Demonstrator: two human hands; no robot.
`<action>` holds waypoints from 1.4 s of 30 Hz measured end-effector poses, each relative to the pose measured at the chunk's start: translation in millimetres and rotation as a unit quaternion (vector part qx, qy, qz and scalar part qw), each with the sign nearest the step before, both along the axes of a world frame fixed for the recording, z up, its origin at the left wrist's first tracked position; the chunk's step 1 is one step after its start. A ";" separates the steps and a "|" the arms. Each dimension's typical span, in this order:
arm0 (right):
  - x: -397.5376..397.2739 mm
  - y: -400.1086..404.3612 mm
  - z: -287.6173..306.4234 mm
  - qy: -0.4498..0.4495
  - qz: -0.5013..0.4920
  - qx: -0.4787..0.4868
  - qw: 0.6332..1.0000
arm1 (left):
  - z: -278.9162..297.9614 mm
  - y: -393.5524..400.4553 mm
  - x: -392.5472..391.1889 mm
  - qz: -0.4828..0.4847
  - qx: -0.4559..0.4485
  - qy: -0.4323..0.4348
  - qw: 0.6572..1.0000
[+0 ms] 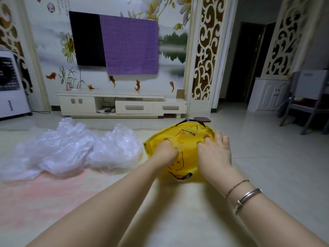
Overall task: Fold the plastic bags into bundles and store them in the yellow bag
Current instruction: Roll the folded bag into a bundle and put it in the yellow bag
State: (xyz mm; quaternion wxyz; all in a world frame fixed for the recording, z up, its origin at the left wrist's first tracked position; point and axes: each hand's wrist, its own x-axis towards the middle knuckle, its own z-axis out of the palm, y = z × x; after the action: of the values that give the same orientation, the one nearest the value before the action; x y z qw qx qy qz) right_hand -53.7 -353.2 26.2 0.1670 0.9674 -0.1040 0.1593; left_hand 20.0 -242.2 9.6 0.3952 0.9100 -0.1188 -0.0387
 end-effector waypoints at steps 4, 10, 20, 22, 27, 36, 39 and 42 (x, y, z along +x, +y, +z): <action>-15.5 9.9 -1.2 -0.015 -0.005 -0.032 0.999 | -1.8 27.8 -31.1 -0.065 -0.054 -0.023 0.996; -42.5 38.0 -21.7 -0.095 0.059 -0.017 0.994 | -16.6 120.1 -62.3 -0.026 -0.177 -0.069 0.981; 18.5 152.7 -55.3 -0.070 0.311 0.237 0.918 | -56.5 223.0 -47.7 0.117 -0.249 -0.087 0.957; 37.8 166.5 -56.5 -0.060 0.294 0.289 0.909 | -55.9 223.9 -42.2 0.124 -0.261 -0.089 0.953; 73.6 174.0 -74.2 -0.097 0.225 0.324 0.914 | -56.1 220.8 -38.4 0.117 -0.283 -0.080 0.948; 42.0 144.0 -62.8 -0.018 0.316 0.398 0.861 | -59.3 210.2 -52.6 -0.005 -0.259 -0.040 0.965; 22.9 135.0 -55.6 -0.020 0.327 0.442 0.835 | -61.9 206.5 -55.6 -0.028 -0.200 -0.033 0.979; 4.6 129.3 -55.8 -0.063 0.359 0.487 0.794 | -63.3 206.6 -54.2 -0.009 -0.166 -0.031 0.986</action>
State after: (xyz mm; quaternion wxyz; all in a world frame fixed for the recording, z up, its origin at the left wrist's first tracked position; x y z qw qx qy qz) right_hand -49.1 -223.8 -29.6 -0.4023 0.8766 0.1766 0.1963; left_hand -34.2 -35.6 -53.7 0.5363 0.8317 -0.1437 0.0060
